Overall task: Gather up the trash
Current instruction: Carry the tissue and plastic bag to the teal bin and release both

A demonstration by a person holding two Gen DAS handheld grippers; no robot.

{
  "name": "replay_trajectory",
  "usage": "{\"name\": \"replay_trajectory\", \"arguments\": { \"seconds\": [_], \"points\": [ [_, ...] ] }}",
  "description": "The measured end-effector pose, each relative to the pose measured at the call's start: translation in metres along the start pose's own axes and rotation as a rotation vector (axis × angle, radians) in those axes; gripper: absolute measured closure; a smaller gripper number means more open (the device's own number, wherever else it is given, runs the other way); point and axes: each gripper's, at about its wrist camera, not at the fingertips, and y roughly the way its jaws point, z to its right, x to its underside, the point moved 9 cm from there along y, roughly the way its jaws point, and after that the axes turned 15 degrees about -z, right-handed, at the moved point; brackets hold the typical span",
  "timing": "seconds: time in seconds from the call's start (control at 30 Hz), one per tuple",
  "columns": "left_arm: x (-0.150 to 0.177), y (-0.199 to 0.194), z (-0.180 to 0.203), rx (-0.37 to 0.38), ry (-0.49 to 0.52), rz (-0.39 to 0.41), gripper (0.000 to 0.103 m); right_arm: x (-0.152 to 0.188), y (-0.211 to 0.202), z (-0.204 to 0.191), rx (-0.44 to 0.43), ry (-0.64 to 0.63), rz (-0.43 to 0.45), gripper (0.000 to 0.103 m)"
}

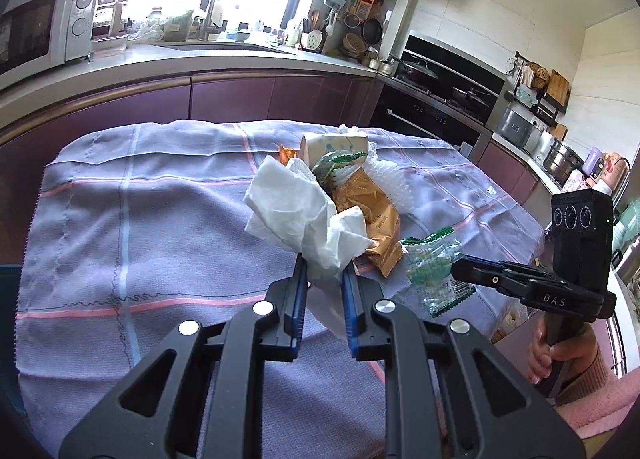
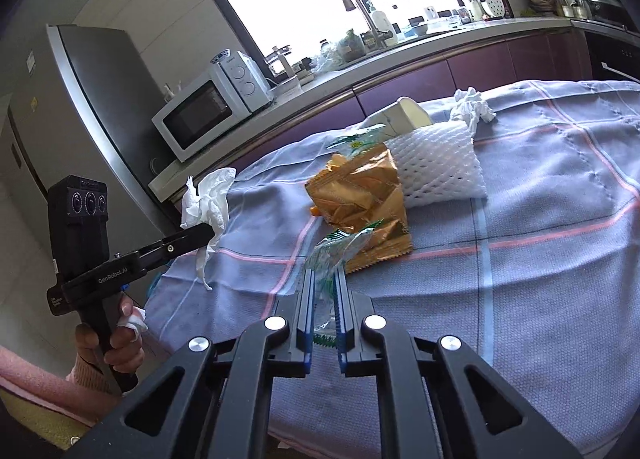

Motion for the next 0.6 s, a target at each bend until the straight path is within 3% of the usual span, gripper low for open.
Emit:
{"name": "replay_trajectory", "arguments": {
  "seconds": [0.23, 0.6],
  "points": [
    [0.014, -0.032, -0.03, -0.062, -0.034, 0.032, 0.086, -0.013, 0.011, -0.033, -0.07, -0.064, -0.001, 0.095],
    [0.039, -0.095, -0.093, -0.208, -0.143, 0.1, 0.086, -0.042, 0.058, -0.117, -0.226, -0.227, -0.067, 0.095]
  ]
}}
